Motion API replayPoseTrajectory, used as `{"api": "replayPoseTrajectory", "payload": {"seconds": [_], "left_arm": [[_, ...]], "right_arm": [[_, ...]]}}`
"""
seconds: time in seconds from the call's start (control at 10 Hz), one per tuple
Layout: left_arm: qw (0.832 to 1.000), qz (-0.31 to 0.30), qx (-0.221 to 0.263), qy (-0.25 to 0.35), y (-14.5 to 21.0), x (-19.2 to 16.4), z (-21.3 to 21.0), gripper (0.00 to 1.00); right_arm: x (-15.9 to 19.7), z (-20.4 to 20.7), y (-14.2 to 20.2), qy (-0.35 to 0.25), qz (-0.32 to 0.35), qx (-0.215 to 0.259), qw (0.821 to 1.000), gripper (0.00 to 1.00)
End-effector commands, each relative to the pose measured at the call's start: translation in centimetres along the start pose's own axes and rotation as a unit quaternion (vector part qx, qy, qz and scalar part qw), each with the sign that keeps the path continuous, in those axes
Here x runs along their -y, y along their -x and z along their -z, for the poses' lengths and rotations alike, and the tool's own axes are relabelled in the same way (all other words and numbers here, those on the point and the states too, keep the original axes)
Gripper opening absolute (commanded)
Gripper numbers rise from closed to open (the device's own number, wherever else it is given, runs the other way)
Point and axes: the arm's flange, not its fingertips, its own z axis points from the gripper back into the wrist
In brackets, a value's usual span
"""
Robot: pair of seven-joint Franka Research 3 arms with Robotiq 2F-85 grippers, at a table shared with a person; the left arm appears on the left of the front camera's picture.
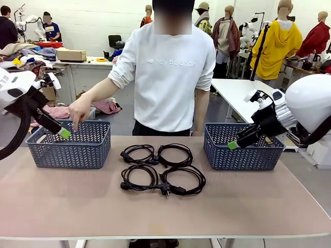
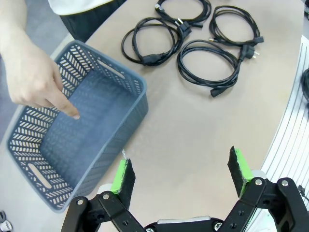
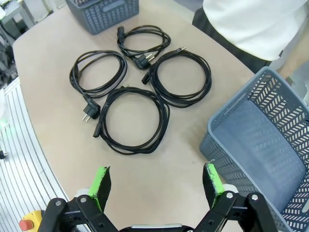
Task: Organize the cables according to human instructions.
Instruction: Pick up a bundle of cables and place it in the basket indicated by the human.
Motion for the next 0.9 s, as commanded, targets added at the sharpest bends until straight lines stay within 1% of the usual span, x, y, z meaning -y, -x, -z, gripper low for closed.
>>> {"api": "replayPoseTrajectory", "payload": {"seconds": [0.0,0.7,0.8], "left_arm": [[1.000,0.003,0.009,0.008,0.15,-0.22,0.06,1.00],[1.000,0.003,0.009,0.008,0.15,-0.22,0.06,1.00],[1.000,0.000,0.000,0.000,0.00,0.00,0.00,1.00]], "right_arm": [[0.22,0.29,0.02,-0.006,-0.004,0.009,1.000,1.00],[0.22,0.29,0.02,-0.006,-0.004,0.009,1.000,1.00],[0.22,0.29,0.02,-0.006,-0.004,0.009,1.000,1.00]]}}
